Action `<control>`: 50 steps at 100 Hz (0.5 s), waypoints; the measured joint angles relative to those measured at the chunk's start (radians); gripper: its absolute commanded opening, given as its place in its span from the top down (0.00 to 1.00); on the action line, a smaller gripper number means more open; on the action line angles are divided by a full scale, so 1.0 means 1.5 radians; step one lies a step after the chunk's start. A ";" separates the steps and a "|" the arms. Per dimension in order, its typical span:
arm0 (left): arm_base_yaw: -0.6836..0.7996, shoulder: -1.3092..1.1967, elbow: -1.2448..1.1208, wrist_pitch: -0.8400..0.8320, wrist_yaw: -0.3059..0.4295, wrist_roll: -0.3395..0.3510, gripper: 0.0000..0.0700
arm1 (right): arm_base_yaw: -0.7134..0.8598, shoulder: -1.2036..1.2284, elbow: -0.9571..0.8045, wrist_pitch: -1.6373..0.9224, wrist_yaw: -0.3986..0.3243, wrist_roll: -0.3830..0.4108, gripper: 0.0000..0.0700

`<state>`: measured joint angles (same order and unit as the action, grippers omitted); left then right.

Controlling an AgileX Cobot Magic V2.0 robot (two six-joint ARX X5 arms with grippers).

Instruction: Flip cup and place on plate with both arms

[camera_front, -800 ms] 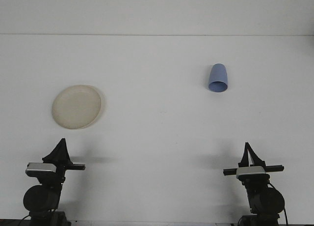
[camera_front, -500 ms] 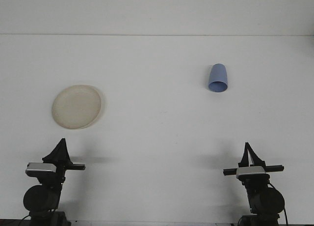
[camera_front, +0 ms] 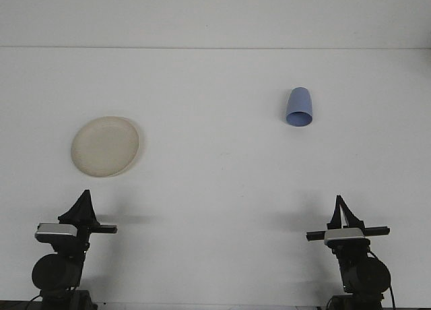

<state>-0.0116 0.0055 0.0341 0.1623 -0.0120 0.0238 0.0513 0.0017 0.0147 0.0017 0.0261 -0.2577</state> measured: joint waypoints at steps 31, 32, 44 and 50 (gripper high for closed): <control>0.000 0.000 0.000 0.000 0.000 0.000 0.98 | 0.000 0.000 0.000 0.012 -0.022 0.168 1.00; 0.000 0.000 0.000 0.000 0.000 0.000 0.98 | 0.000 0.000 0.000 0.014 -0.021 0.180 1.00; 0.000 0.000 0.000 0.000 0.000 0.000 0.98 | 0.000 0.000 0.007 0.021 -0.018 0.288 1.00; 0.000 0.000 0.000 0.000 0.000 0.000 0.98 | 0.000 0.007 0.028 0.001 -0.015 0.313 1.00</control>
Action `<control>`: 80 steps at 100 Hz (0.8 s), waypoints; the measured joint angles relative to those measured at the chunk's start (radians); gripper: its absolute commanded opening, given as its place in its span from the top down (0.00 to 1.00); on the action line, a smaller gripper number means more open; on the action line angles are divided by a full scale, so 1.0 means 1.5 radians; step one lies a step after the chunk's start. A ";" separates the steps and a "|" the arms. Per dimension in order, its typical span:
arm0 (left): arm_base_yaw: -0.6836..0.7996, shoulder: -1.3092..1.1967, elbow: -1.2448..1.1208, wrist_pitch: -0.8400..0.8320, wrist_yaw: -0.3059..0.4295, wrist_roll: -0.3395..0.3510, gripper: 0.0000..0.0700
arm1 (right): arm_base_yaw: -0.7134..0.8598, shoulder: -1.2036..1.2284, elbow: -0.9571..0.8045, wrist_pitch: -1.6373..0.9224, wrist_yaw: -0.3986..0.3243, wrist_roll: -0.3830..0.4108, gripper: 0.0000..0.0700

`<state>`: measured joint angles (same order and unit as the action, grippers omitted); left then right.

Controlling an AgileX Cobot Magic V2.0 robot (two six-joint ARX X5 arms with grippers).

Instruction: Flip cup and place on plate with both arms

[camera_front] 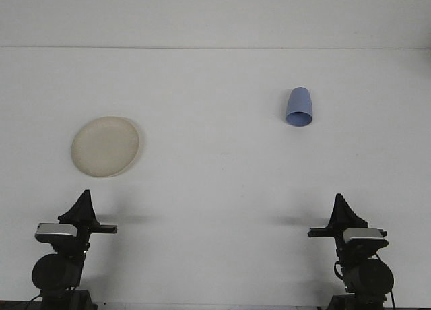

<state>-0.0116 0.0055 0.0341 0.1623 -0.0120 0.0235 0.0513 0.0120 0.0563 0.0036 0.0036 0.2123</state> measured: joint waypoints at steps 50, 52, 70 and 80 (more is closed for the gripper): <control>0.000 0.000 0.000 0.000 0.000 0.000 0.98 | 0.000 0.425 0.337 0.022 -0.007 -0.069 0.37; 0.000 0.000 0.000 0.000 0.000 0.000 0.98 | 0.000 0.445 0.342 0.029 -0.009 -0.075 0.34; 0.000 0.000 0.000 0.000 0.000 0.000 0.98 | 0.000 0.616 0.351 0.134 -0.021 -0.120 0.29; 0.000 0.000 0.000 0.000 0.000 0.000 0.98 | 0.000 0.704 0.351 0.198 -0.021 -0.140 0.29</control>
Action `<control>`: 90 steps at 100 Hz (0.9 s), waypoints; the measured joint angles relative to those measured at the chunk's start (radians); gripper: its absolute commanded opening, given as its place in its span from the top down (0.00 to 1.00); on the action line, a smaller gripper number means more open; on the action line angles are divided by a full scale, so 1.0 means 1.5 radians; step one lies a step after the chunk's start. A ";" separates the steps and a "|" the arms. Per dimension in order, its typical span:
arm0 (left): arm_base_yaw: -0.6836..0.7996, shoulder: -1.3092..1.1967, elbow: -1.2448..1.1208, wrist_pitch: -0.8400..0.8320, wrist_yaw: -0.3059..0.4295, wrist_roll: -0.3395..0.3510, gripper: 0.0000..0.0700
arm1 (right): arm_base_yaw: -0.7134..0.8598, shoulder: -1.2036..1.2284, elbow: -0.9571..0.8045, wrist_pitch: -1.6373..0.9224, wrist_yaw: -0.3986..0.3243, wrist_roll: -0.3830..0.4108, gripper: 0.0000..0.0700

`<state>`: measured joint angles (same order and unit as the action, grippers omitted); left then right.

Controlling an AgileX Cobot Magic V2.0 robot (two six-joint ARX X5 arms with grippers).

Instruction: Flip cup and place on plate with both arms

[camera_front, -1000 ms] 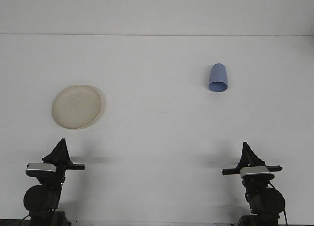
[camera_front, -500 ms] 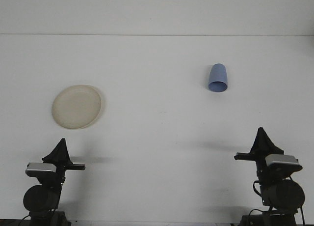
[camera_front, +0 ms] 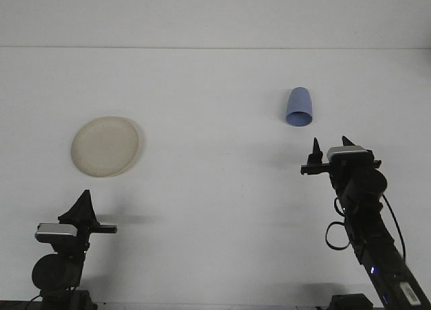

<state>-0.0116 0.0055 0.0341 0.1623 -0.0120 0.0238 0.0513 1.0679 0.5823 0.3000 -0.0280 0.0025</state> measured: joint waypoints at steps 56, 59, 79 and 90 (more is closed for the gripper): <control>0.000 0.000 0.000 0.000 0.000 0.000 0.98 | -0.022 0.429 0.193 0.173 0.001 -0.087 0.10; 0.000 0.000 0.000 0.000 0.000 0.000 0.98 | -0.026 0.446 0.206 0.179 0.001 -0.091 0.10; 0.000 0.000 0.000 0.000 0.000 0.000 0.98 | -0.054 0.546 0.274 0.194 -0.003 -0.102 0.11; 0.000 0.000 0.000 0.000 0.000 0.000 0.98 | -0.061 0.587 0.311 0.194 -0.025 -0.102 0.12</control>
<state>-0.0116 0.0055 0.0341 0.1623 -0.0120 0.0235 -0.0406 1.9484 1.0481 0.5907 -0.0658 -0.1513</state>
